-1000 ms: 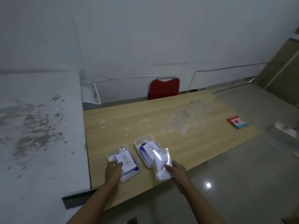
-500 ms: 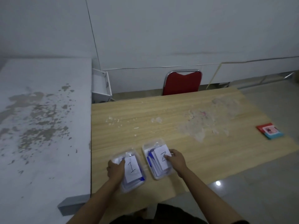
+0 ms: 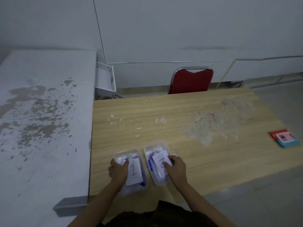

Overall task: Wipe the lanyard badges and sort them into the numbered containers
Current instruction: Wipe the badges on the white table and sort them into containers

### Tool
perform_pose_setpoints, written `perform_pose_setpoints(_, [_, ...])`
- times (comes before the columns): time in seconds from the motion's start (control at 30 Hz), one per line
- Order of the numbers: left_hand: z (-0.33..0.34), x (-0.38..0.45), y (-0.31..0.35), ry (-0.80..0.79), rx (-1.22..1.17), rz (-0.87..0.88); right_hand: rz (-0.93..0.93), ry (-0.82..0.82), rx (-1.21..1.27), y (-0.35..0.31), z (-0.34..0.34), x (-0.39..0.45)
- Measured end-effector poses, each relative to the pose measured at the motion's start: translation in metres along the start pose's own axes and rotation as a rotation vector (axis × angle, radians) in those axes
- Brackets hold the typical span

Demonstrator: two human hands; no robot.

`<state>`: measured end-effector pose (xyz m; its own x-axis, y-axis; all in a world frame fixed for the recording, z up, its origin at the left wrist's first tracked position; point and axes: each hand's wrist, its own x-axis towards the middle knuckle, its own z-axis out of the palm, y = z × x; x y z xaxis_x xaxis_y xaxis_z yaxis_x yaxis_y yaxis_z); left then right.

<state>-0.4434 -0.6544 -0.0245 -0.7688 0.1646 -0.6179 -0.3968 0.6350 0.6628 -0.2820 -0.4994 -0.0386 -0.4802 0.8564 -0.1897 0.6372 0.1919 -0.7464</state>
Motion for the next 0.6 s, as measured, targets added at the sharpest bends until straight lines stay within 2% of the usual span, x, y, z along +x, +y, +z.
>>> perform_pose_setpoints(0.3, [0.0, 0.003, -0.003, -0.005, 0.003, 0.007, -0.008, 0.083, -0.071, -0.002, -0.007, -0.006])
perform_pose_setpoints(0.5, [-0.002, 0.005, -0.006, -0.022, -0.013, 0.004, -0.007, 0.086, 0.083, 0.002, -0.011, -0.012])
perform_pose_setpoints(0.6, [-0.002, 0.006, -0.006, -0.02, -0.011, 0.008, -0.015, 0.085, 0.048, 0.005, -0.012, -0.014])
